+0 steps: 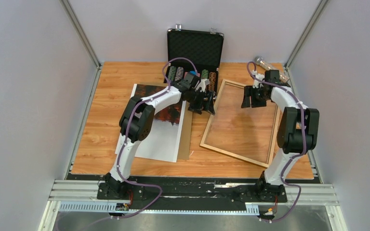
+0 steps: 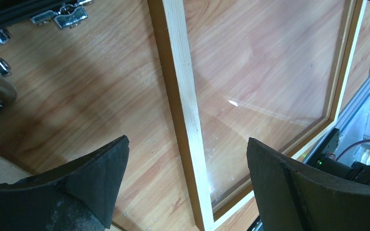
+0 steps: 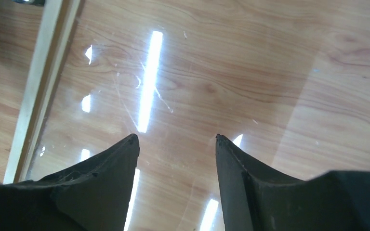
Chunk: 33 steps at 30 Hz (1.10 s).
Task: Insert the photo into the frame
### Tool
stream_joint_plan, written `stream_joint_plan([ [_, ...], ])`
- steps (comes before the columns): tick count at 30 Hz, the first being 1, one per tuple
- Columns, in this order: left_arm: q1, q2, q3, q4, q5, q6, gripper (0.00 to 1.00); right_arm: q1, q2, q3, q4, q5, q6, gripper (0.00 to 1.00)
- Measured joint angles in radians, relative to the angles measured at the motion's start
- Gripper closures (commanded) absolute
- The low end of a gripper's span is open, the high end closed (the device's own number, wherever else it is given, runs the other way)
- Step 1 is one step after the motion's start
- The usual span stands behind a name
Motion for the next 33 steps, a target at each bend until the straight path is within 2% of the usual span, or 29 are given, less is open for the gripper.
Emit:
stream_joint_plan([
  [8,0.001,-0.004,0.0,0.013,0.018,0.003,0.03,-0.019,-0.169,-0.051,0.001,0.051,0.015,0.4],
  [17,-0.004,-0.004,0.0,0.047,0.082,0.004,0.04,-0.188,-0.262,-0.138,0.008,0.179,0.067,0.43],
  [24,-0.011,-0.004,-0.008,0.058,0.108,0.024,0.04,-0.312,-0.267,-0.194,0.027,0.22,0.077,0.45],
  [33,-0.011,-0.037,-0.024,0.019,0.113,0.09,0.04,-0.349,-0.167,-0.23,0.069,0.214,0.076,0.49],
])
